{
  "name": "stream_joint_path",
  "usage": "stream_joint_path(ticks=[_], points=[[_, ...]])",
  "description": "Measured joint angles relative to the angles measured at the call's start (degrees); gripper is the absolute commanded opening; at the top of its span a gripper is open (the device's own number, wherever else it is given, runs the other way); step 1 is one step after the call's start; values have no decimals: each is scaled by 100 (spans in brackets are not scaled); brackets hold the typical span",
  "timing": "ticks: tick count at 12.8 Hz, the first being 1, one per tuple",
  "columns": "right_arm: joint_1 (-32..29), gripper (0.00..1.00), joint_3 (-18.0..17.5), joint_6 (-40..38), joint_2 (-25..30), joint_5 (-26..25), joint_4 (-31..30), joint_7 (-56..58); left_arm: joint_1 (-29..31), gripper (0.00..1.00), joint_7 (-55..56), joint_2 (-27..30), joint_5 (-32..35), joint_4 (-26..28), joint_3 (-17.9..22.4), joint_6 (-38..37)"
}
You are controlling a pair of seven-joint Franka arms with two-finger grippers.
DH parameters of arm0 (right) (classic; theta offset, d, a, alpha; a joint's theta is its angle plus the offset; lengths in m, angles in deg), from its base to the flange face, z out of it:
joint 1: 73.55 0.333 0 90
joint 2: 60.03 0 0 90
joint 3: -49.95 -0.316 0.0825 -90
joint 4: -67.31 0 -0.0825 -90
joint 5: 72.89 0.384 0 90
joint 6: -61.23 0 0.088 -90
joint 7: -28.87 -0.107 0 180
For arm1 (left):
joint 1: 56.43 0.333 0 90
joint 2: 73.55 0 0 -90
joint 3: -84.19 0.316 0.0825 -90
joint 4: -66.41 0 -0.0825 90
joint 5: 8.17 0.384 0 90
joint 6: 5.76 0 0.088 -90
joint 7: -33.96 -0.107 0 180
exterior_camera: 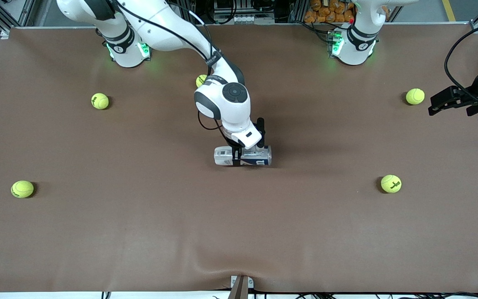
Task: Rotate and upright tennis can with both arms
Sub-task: 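Carry the can with the right gripper to the table's middle, then set the can down lying, open the right gripper and withdraw it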
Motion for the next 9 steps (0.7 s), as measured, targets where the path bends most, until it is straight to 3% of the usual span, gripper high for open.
stream_joint_path(ticks=[1, 2, 3, 9], points=[[1, 65, 6, 147, -112, -129, 1, 17, 0, 100, 0, -10, -5, 0, 0, 0], [3, 86, 6, 250, -208, -280, 4, 17, 0, 100, 0, -17, -12, 0, 0, 0], [12, 100, 6, 305, -259, -364, 17, 15, 0, 100, 0, -20, -14, 1, 0, 0], [2, 100, 98, 265, -262, -378, 327, 16, 3, 100, 0, -25, -17, 1, 0, 0]])
